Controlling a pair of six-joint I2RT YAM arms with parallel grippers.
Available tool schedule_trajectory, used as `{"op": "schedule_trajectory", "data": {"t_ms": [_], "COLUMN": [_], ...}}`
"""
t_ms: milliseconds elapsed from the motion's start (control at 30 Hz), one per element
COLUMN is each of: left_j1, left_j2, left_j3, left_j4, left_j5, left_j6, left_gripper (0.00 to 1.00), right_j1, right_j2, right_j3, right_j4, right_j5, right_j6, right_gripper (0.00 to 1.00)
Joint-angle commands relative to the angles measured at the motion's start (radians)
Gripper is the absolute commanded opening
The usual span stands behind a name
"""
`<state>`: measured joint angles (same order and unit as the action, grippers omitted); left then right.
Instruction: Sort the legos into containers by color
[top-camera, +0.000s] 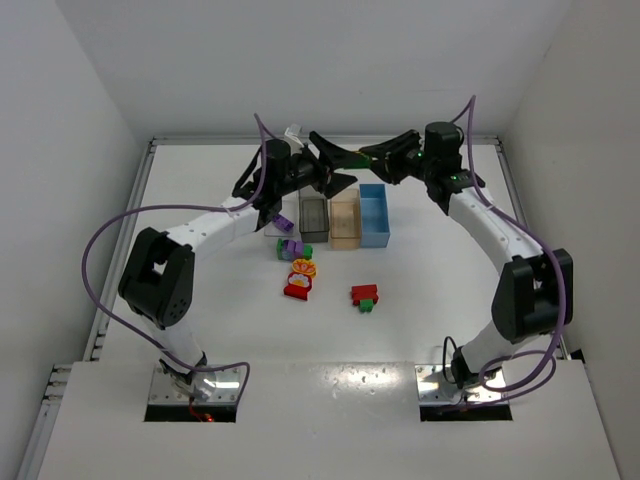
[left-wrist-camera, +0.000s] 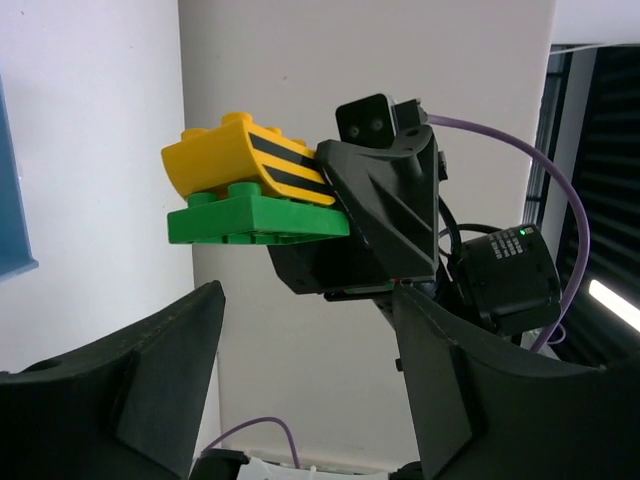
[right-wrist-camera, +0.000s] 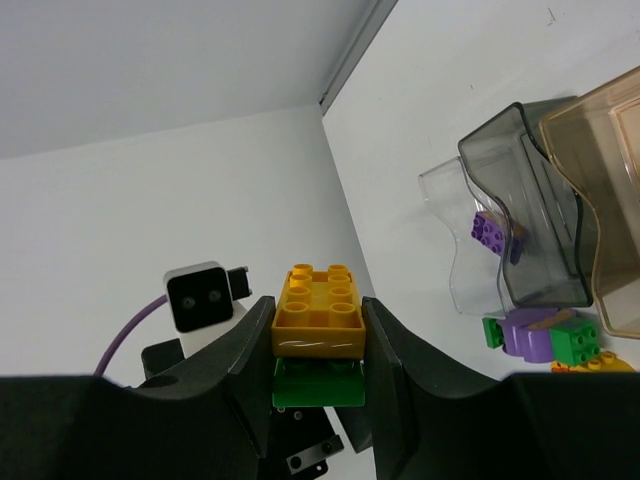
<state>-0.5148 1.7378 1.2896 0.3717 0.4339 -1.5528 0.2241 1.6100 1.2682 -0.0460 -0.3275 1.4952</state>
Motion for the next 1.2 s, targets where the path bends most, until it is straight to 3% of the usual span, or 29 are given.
{"op": "schedule_trajectory", "data": {"t_ms": [0,100,267,400,833,1067,1167], "left_j1": [0.001,0.001,0.012,0.021,0.03,0.03,0.03], "left_j2": [0.009,0.009,0.009,0.009,0.039,0.029,0.02], "left_j3": [0.019,0.019,-0.004,-0.004,0.034,0.034,0.025], "left_j4": [0.033,0.033,0.033,0.033,0.053,0.16,0.185], "left_j5": [0.009,0.009,-0.001,-0.011,-0.021,0.025,0.025], "left_j6": [-0.003,-0.003,0.007,0.007,0.007,-0.015,-0.027], "left_gripper": [0.76,0.76,0.59,0.55,0.59,0.59,0.63], "right_j1": [-0.008,-0.008,-0.008,-0.008,0.003,-0.006,-0.006], "right_j2": [-0.051,-0.051,-0.062,-0.073,-0.111,-0.093,-0.084], "right_j3": [0.02,0.02,0.02,0.02,-0.021,-0.05,-0.05], "right_j4": [0.031,0.031,0.002,-0.008,-0.041,0.0,0.035], "right_j5": [-0.019,-0.019,-0.019,-0.019,-0.019,-0.03,-0.053], "right_j6": [0.023,0.023,0.033,0.042,0.051,0.062,0.071], "right_gripper": [0.0,0.0,0.0,0.0,0.0,0.0,0.0]}}
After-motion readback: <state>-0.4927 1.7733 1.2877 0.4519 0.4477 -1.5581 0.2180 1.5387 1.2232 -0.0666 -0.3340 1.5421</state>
